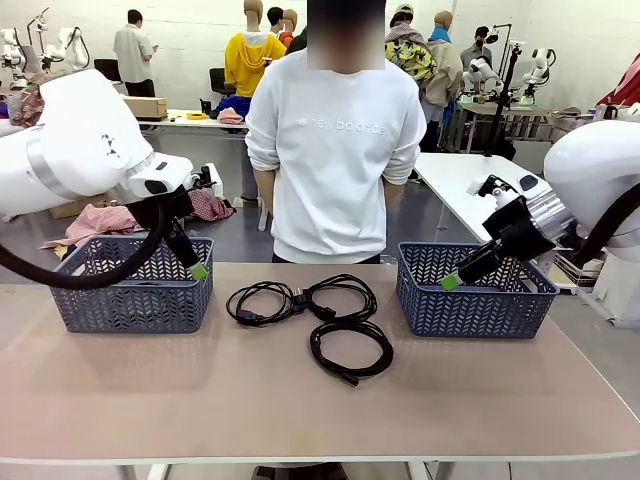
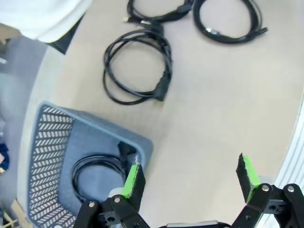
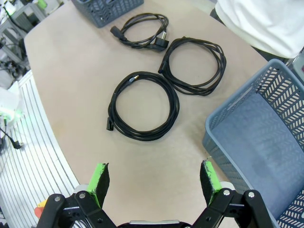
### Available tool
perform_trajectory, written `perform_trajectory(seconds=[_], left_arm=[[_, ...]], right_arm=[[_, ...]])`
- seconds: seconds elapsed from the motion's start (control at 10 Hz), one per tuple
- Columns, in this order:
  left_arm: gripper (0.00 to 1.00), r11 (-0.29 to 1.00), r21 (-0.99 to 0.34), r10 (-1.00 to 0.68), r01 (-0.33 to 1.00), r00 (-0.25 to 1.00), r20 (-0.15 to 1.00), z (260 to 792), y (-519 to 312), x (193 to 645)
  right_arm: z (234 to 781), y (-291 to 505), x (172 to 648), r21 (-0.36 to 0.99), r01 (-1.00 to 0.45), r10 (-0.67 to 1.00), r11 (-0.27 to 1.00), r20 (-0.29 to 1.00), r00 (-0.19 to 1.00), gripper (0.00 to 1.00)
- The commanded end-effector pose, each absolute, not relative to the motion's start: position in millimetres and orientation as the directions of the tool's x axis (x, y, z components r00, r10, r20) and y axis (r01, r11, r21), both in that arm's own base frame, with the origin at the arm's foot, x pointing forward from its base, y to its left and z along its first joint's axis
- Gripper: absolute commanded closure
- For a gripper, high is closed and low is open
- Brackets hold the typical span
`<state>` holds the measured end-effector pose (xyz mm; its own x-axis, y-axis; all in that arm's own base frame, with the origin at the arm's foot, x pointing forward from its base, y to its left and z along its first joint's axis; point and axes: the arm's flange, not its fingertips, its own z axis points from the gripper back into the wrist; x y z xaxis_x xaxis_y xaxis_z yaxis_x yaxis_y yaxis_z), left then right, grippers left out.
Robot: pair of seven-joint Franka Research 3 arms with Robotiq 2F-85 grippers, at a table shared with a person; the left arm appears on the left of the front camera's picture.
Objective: Organize the cables according to human instructions.
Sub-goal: Pick up a bundle of cables and place it in the basket indicated by the human.
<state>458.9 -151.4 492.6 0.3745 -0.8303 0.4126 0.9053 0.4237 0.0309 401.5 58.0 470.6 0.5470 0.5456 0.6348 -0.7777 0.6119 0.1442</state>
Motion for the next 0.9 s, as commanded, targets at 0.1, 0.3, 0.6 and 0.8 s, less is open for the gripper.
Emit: perform_trajectory(seconds=[0.1,0.3,0.6,0.8], left_arm=[[0.0,0.402,0.026,-0.808,0.915,0.342,0.481,471.5,-154.3,422.3],[0.0,0.38,0.016,-0.824,0.925,0.33,0.461,460.0,-161.6,403.0],[0.0,0.364,0.012,-0.842,0.931,0.324,0.431,442.4,-163.7,389.0],[0.0,0.342,0.011,-0.863,0.94,0.309,0.399,435.2,-164.6,389.4]], right_arm=[[470.2,57.8,404.7,0.145,-0.789,0.541,0.597,0.654,0.53,0.0],[470.2,57.8,404.7,0.145,-0.789,0.541,0.597,0.654,0.53,0.0],[470.2,57.8,404.7,0.145,-0.789,0.541,0.597,0.654,0.53,0.0],[470.2,57.8,404.7,0.145,-0.789,0.541,0.597,0.654,0.53,0.0]])
